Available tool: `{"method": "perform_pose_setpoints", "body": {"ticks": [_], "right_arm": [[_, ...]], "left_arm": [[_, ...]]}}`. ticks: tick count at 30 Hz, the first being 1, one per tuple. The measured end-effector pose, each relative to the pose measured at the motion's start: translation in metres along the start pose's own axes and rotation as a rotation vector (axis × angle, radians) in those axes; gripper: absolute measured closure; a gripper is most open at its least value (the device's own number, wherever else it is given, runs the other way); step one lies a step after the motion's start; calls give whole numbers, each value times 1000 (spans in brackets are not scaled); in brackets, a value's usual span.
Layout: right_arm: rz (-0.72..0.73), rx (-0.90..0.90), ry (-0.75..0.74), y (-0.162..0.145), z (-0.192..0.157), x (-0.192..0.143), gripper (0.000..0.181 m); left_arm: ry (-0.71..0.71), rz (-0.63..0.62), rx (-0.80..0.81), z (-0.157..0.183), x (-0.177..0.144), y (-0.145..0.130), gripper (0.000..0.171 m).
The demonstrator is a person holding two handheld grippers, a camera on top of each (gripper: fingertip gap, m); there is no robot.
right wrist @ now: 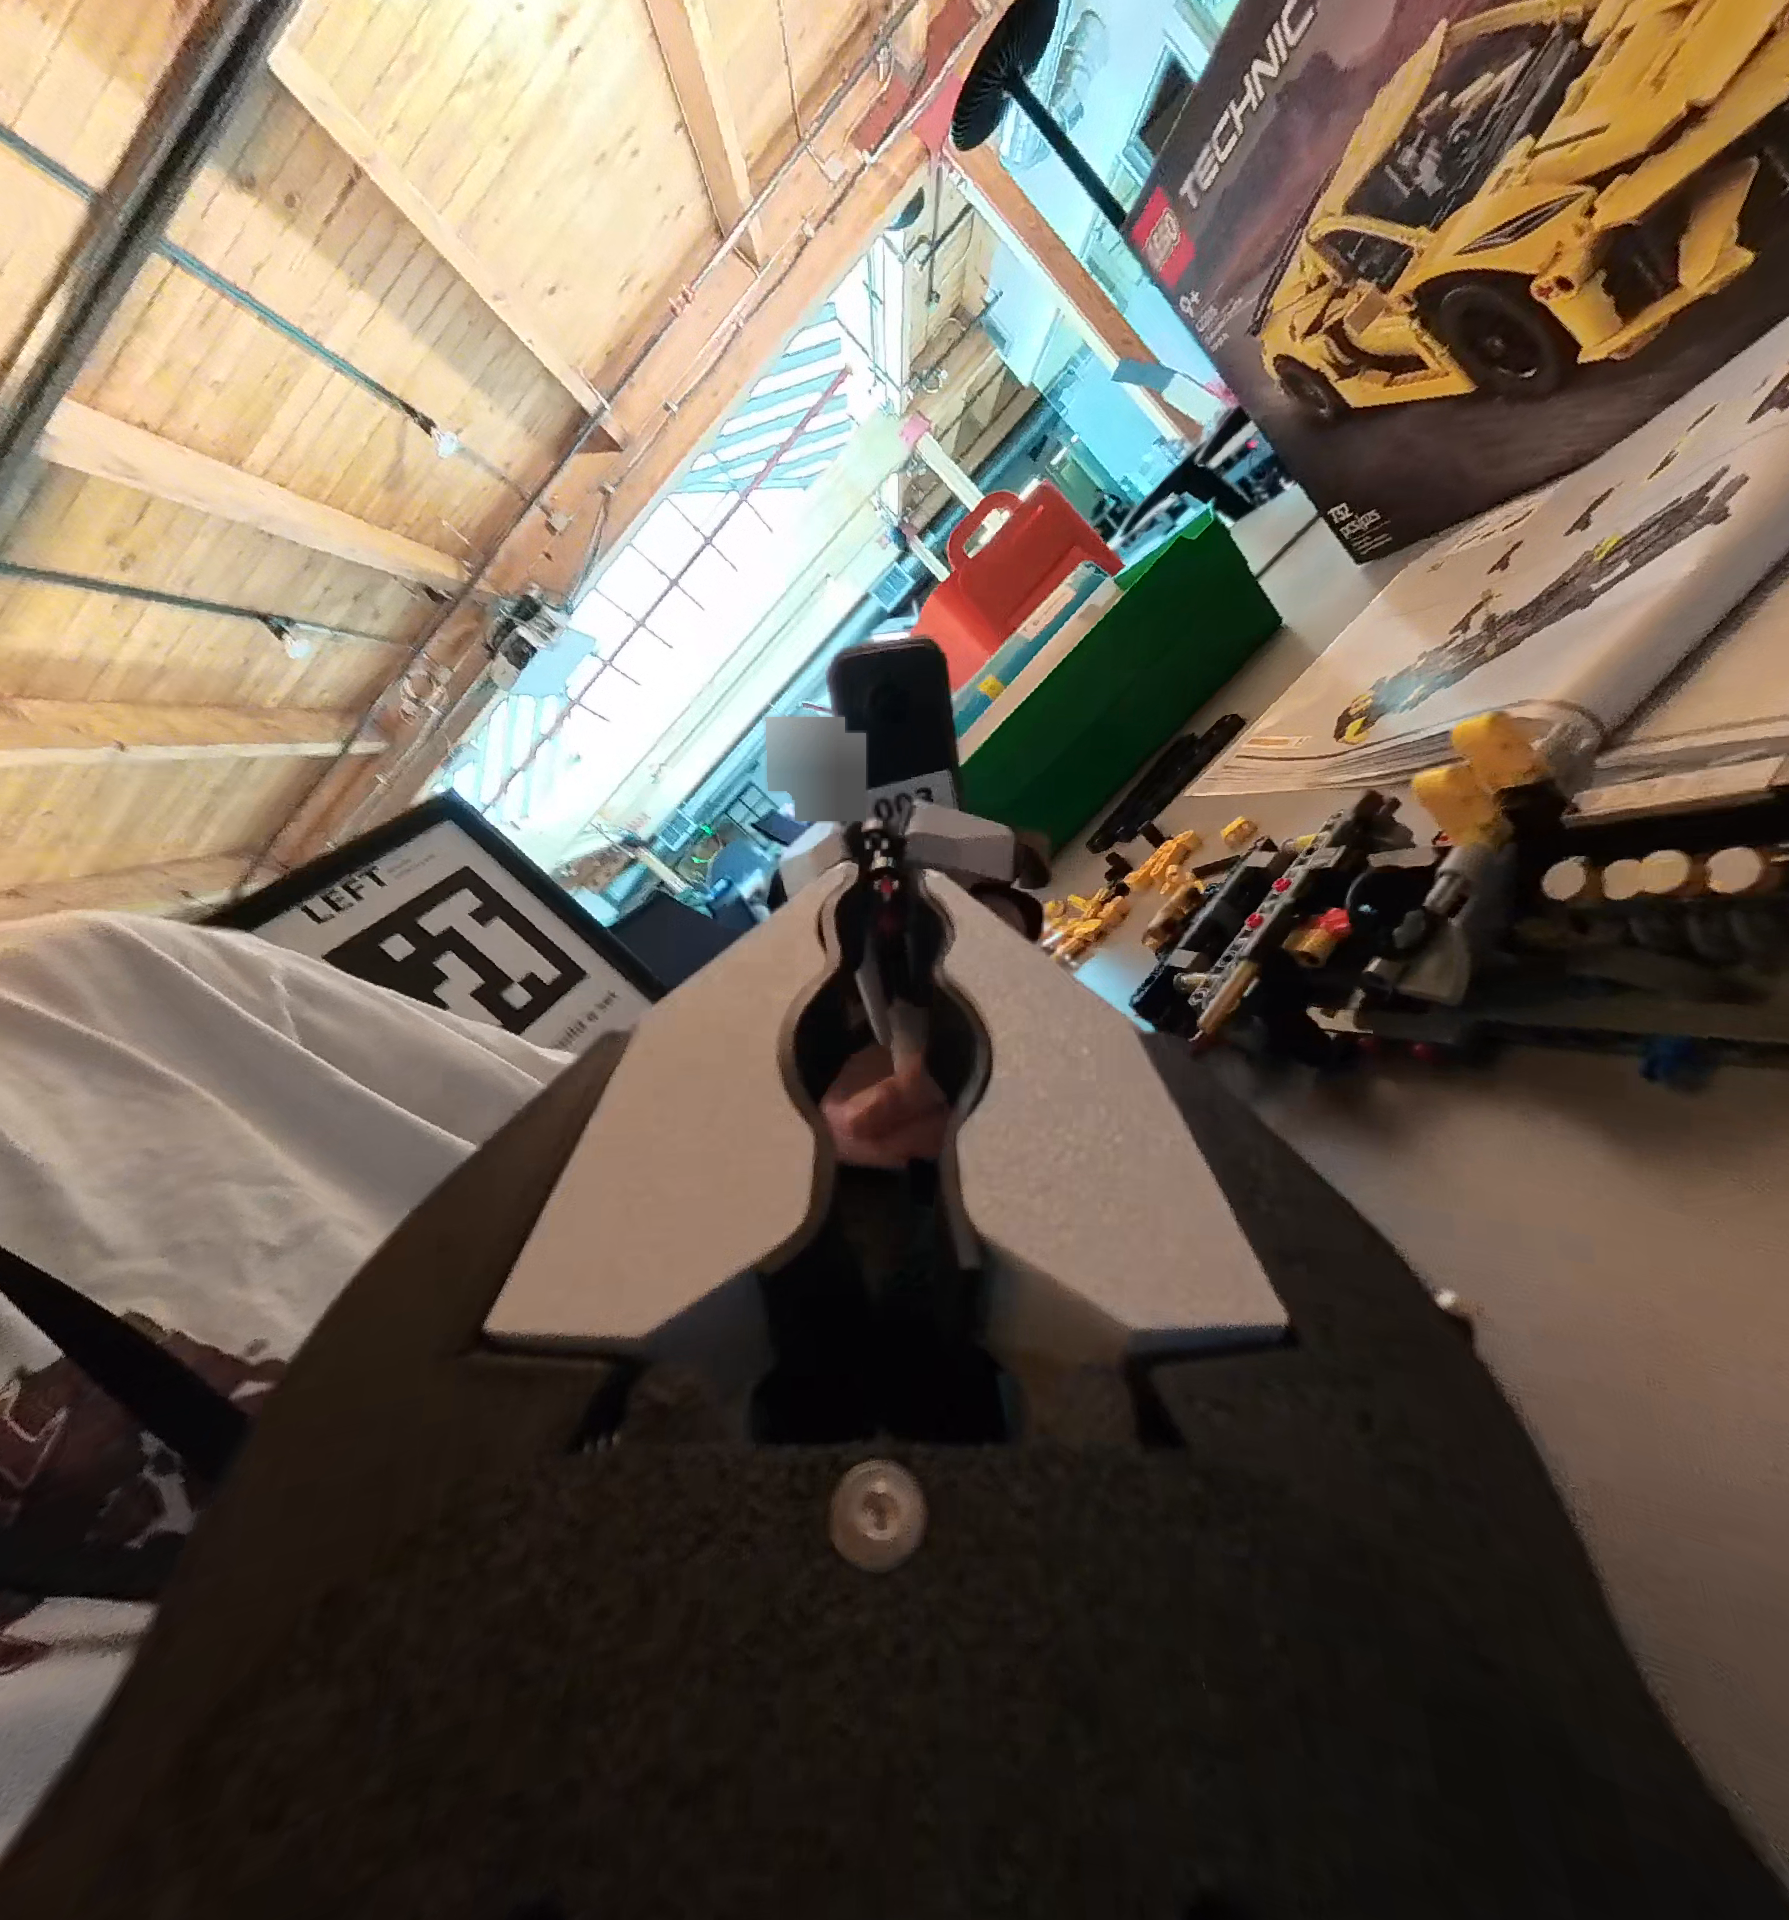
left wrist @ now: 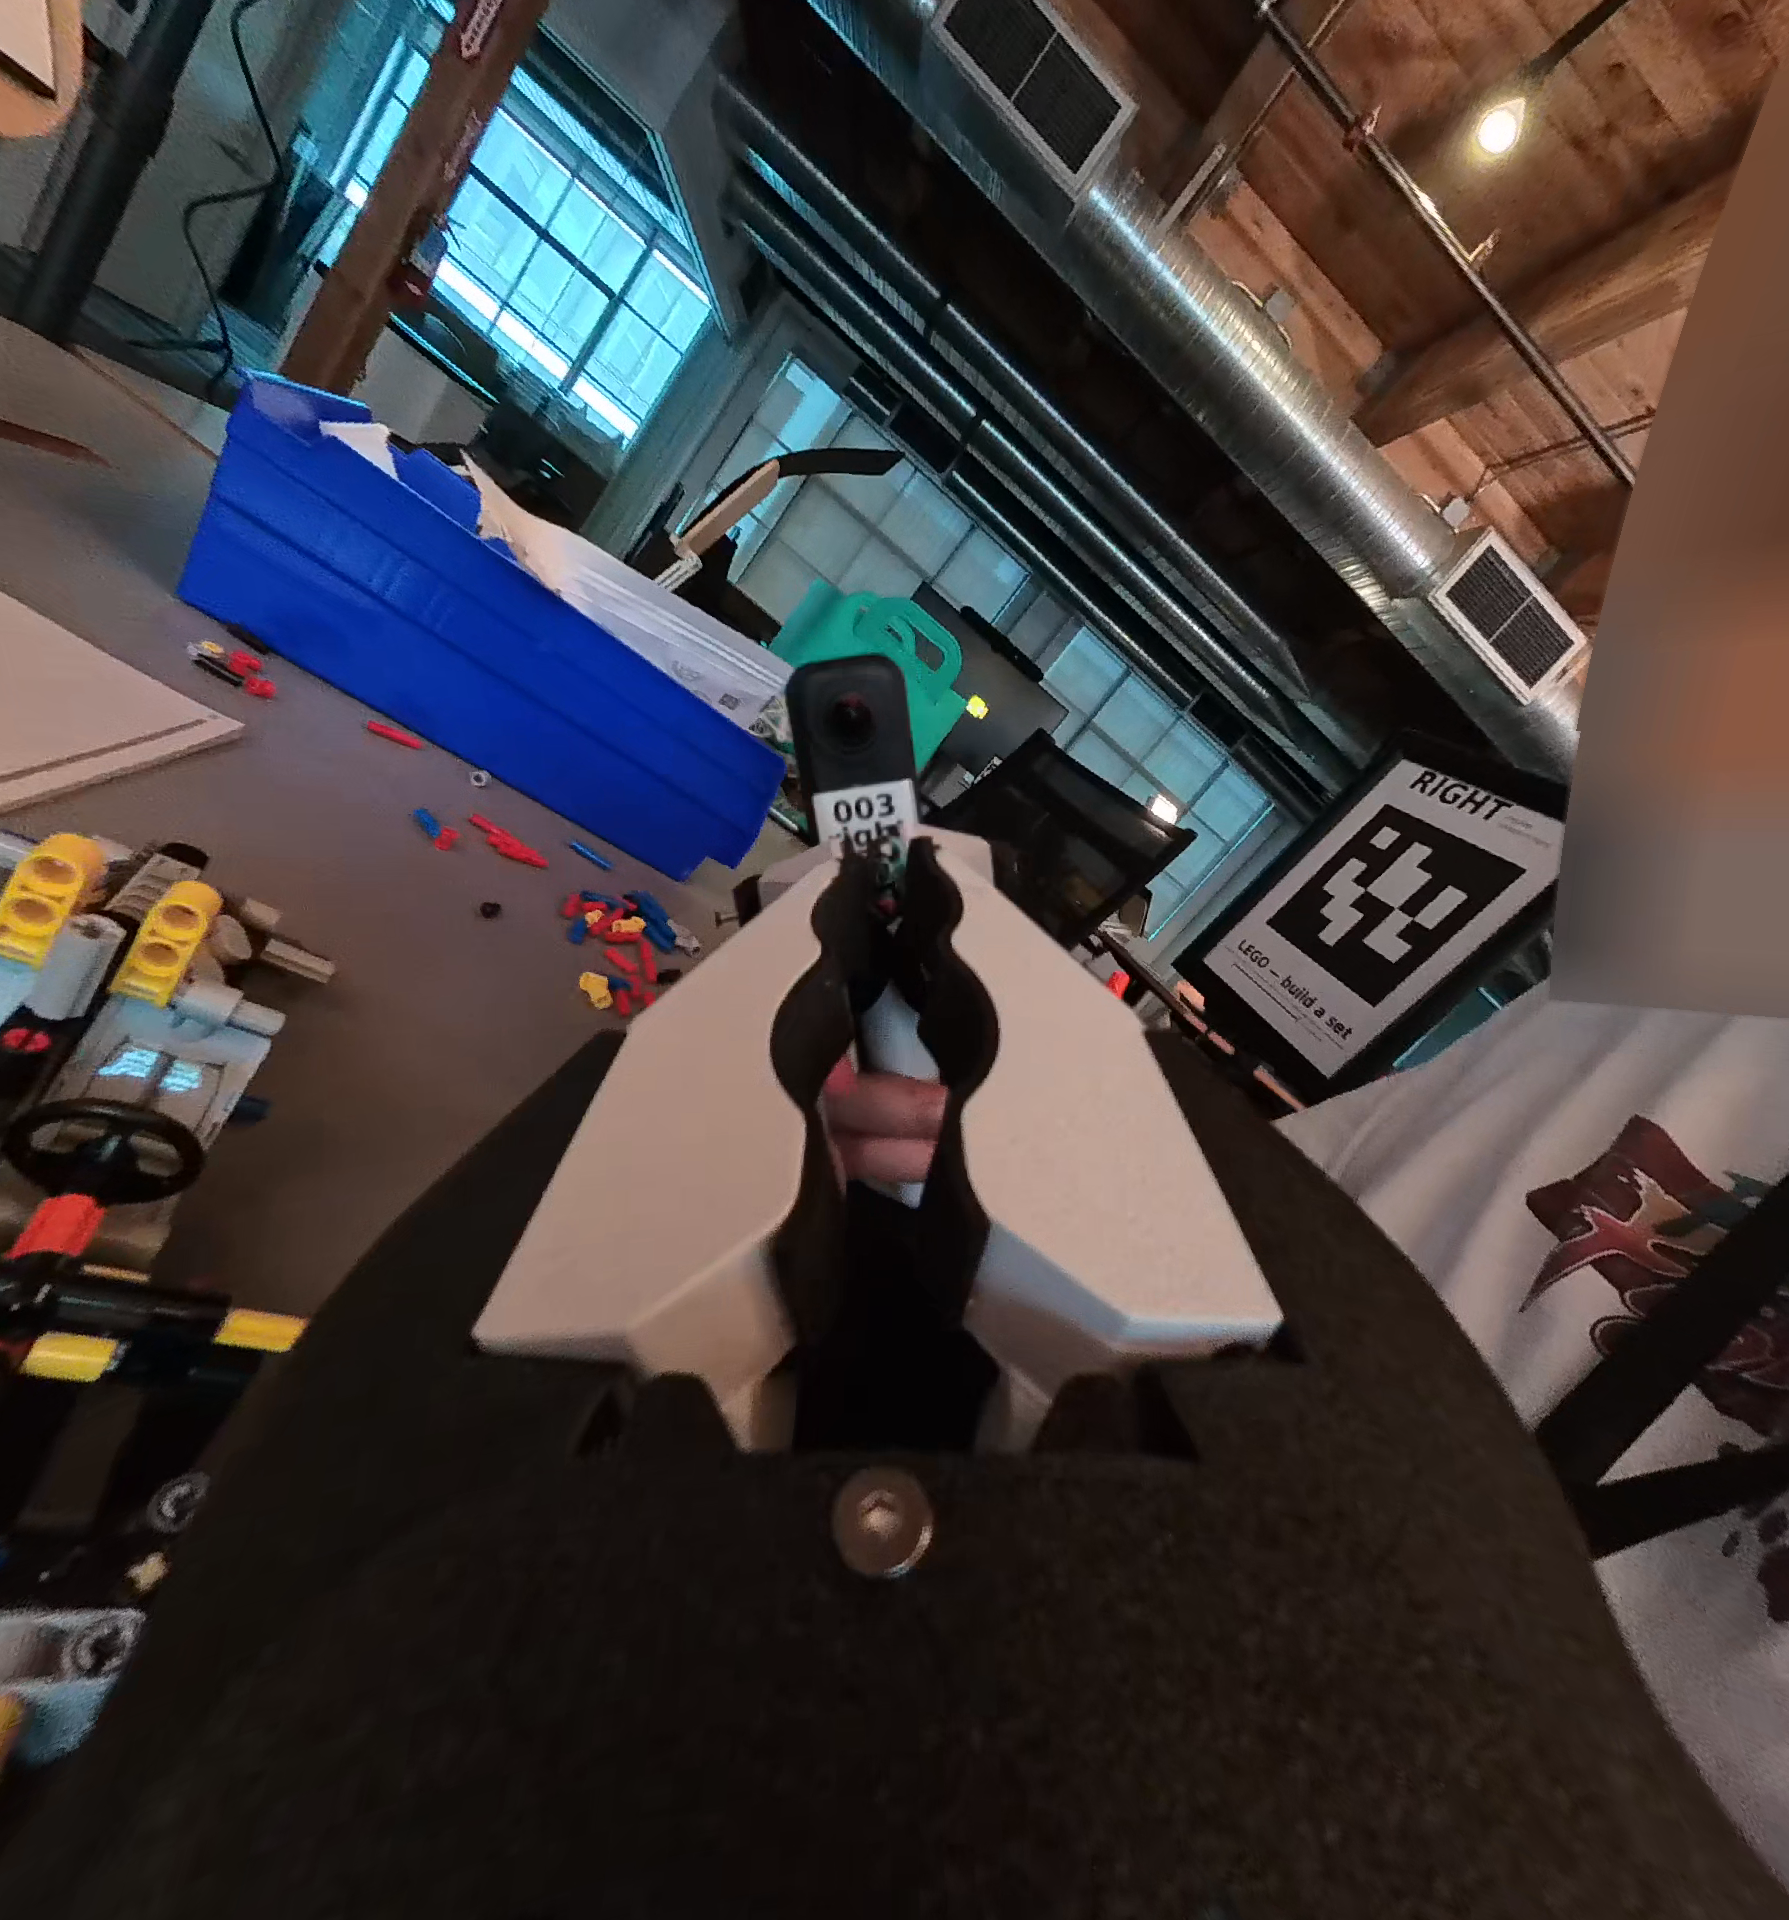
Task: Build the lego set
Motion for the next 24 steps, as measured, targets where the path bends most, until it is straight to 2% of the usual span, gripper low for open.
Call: {"method": "perform_pose_setpoints", "body": {"ticks": [15,24], "right_arm": [[166,51,26,15,2,-12,176],[328,-37,2,25,-1,-17,176]], "left_arm": [[41,138,-33,-2,21,4,167],[10,254,-186,0,34,11,167]]}}
Point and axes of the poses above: each gripper's, where its closed fingertips meet, x out along the fingers, y out of its top, z = x × y across the jaws, the point moved 2 cm from there along -x, back along the fingers, and after that the axes turned 12 degrees about y, right-handed, at the moved point
